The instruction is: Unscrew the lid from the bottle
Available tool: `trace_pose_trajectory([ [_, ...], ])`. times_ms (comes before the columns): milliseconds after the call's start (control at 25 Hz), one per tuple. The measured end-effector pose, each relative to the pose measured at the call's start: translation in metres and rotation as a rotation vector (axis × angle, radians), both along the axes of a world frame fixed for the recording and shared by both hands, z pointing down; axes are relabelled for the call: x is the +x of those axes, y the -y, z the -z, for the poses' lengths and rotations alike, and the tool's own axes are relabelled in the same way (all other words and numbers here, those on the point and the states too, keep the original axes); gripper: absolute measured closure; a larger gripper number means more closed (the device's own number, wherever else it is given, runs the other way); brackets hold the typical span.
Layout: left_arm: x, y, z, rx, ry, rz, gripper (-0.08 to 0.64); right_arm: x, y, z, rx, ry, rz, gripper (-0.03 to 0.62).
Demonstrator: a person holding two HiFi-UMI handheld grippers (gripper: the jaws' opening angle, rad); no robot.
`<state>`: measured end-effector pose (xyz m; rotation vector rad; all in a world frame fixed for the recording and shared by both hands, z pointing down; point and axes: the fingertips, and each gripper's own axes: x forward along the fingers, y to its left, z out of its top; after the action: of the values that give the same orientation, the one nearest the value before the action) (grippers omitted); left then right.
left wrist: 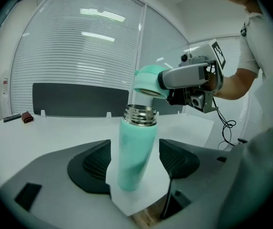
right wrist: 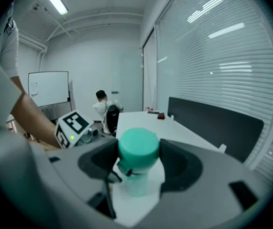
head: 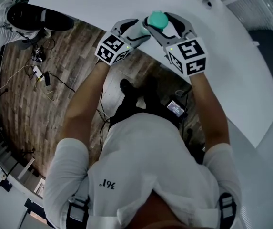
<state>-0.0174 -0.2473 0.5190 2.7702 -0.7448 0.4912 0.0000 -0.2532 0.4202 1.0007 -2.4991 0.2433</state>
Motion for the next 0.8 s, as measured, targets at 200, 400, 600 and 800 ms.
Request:
trace_pose_trajectory([
  [200,-0.009,0.0,0.016,0.001,-0.062,0.054,0.23,0.004,-0.002,-0.001,-0.003,0.009,-0.021,0.307],
  [400,-0.014,-0.001,0.039,-0.002,-0.151,0.107,0.232,0.006,-0.006,0.005,0.008,0.006,-0.03,0.307],
  [600,-0.013,-0.005,0.063,0.011,-0.212,0.123,0.241,0.014,-0.007,0.012,0.026,0.007,-0.047,0.307],
  [800,-0.02,-0.01,0.081,0.016,-0.271,0.154,0.345,0.017,-0.009,0.016,0.036,0.009,-0.057,0.307],
])
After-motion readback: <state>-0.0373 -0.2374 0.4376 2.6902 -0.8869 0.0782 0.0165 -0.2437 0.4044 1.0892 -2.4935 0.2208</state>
